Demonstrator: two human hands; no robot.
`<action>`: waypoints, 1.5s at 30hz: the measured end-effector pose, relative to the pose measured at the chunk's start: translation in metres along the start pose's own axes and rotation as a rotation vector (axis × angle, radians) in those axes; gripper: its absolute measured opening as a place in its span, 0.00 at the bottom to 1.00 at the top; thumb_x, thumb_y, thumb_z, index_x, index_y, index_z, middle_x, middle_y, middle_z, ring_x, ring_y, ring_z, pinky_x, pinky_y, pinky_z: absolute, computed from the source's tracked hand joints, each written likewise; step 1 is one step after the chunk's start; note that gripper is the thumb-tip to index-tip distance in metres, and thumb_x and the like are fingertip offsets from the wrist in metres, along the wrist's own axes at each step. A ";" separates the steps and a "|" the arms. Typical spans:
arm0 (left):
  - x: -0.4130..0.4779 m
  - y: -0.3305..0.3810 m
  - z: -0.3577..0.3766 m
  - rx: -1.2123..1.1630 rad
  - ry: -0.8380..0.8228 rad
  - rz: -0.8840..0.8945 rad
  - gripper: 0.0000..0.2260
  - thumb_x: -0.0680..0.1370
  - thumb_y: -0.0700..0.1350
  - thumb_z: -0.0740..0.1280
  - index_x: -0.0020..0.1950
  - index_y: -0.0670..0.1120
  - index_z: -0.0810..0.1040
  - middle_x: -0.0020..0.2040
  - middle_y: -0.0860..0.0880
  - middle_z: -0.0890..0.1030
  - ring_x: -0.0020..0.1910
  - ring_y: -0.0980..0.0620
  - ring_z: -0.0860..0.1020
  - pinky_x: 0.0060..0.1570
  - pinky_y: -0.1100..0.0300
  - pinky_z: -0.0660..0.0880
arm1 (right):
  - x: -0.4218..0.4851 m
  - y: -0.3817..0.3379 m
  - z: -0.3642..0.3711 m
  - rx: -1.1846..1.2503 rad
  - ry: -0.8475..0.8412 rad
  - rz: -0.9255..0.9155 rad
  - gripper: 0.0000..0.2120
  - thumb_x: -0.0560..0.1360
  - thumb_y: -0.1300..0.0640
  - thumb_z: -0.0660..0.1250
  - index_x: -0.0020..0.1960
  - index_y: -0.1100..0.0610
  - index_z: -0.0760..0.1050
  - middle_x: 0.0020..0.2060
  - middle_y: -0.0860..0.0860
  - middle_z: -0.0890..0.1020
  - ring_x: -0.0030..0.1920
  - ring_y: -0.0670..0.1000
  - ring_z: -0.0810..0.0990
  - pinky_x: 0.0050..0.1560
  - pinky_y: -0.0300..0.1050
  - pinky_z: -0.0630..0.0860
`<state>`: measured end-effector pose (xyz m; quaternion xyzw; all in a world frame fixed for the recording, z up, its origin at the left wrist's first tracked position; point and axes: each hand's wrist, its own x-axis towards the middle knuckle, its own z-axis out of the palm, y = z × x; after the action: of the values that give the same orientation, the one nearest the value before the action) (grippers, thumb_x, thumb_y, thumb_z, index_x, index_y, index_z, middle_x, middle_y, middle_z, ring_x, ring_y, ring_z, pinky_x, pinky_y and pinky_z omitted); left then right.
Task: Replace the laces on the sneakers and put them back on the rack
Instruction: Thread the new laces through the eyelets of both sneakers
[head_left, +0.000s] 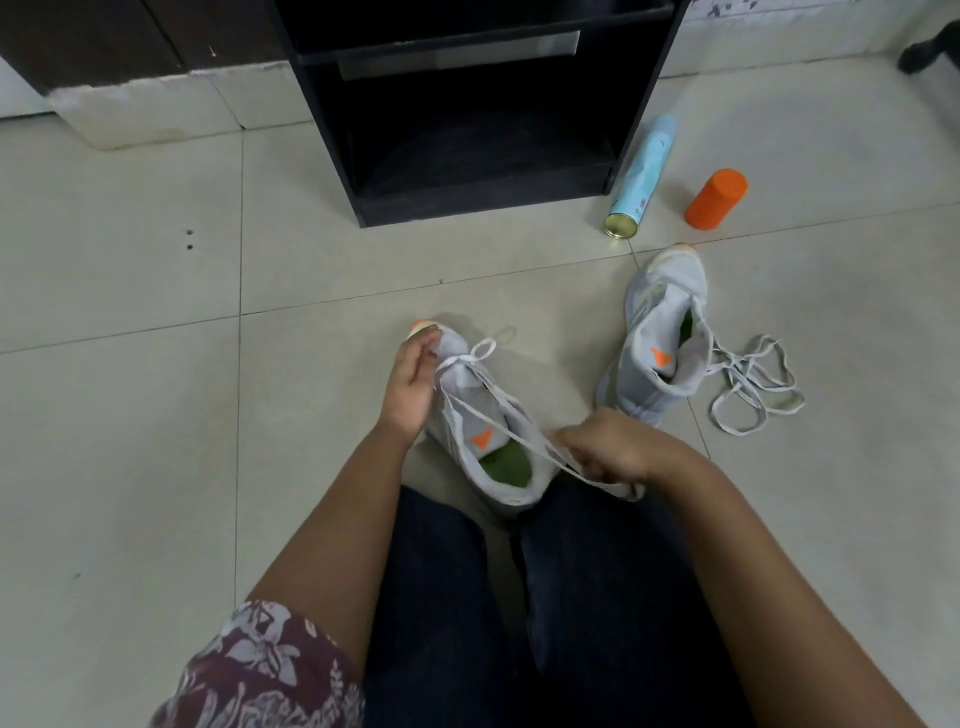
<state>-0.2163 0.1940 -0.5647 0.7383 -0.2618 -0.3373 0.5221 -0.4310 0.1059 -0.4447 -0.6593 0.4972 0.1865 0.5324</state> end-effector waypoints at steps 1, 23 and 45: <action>0.000 -0.002 0.000 0.062 -0.008 0.074 0.11 0.80 0.34 0.60 0.61 0.40 0.75 0.67 0.39 0.70 0.67 0.50 0.69 0.67 0.71 0.62 | 0.000 0.006 -0.003 -0.024 0.016 0.036 0.20 0.80 0.52 0.58 0.30 0.57 0.69 0.25 0.52 0.71 0.26 0.52 0.68 0.34 0.42 0.66; 0.031 0.062 -0.027 -0.090 -0.110 -0.475 0.12 0.82 0.50 0.59 0.41 0.48 0.73 0.38 0.52 0.73 0.38 0.55 0.74 0.50 0.59 0.71 | 0.062 -0.029 0.099 -0.656 0.415 -0.343 0.28 0.78 0.62 0.57 0.74 0.66 0.51 0.64 0.60 0.72 0.59 0.57 0.77 0.53 0.49 0.75; 0.019 0.017 -0.030 -0.229 -0.089 -0.204 0.23 0.84 0.55 0.41 0.73 0.47 0.63 0.63 0.50 0.74 0.61 0.57 0.73 0.54 0.73 0.69 | 0.069 -0.058 0.088 -0.501 0.171 -0.100 0.20 0.80 0.59 0.53 0.71 0.60 0.61 0.61 0.57 0.77 0.61 0.60 0.76 0.57 0.51 0.72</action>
<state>-0.1814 0.1926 -0.5460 0.6809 -0.1682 -0.4485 0.5540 -0.3266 0.1487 -0.5001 -0.8075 0.4456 0.2209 0.3171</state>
